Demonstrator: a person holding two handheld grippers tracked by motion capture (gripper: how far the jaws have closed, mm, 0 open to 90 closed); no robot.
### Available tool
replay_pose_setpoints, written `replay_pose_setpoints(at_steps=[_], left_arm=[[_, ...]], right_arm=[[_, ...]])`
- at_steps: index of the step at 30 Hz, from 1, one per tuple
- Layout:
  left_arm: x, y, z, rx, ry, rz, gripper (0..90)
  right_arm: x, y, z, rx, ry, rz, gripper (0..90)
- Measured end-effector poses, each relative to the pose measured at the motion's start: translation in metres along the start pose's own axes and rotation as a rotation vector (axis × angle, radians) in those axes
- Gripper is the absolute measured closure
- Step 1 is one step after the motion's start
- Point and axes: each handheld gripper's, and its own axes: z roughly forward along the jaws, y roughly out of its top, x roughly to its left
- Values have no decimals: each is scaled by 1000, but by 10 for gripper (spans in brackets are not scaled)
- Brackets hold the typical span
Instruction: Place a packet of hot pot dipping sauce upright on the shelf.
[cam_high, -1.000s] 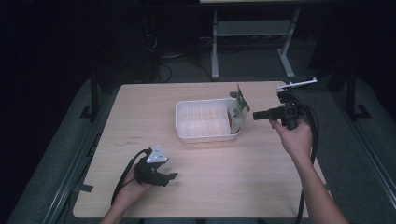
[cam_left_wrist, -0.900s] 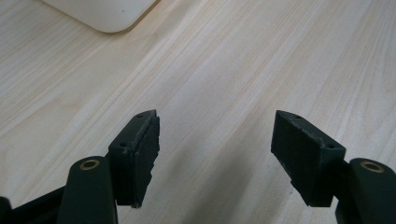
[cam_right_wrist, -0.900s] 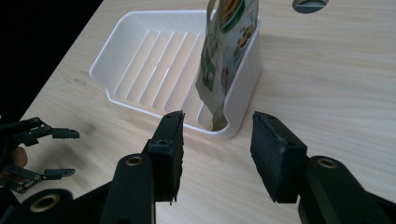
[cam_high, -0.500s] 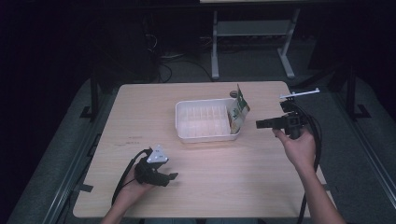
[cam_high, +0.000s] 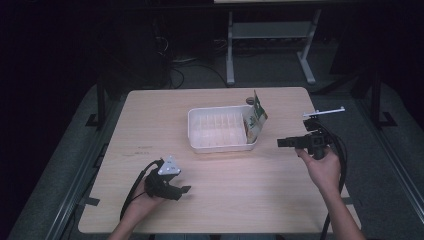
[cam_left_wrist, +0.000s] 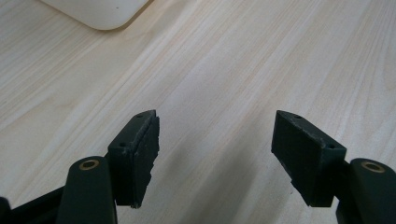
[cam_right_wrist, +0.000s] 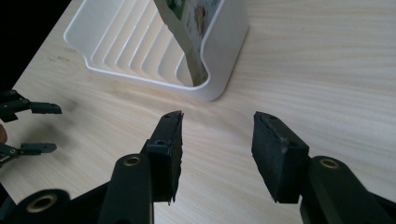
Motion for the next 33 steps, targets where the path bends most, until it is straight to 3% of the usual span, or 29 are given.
replay_pose_setpoints(at_steps=[33], left_arm=[[-1,0,2,3,0,3,301]], right_arm=[[-14,-51,11,22,14,20,506]])
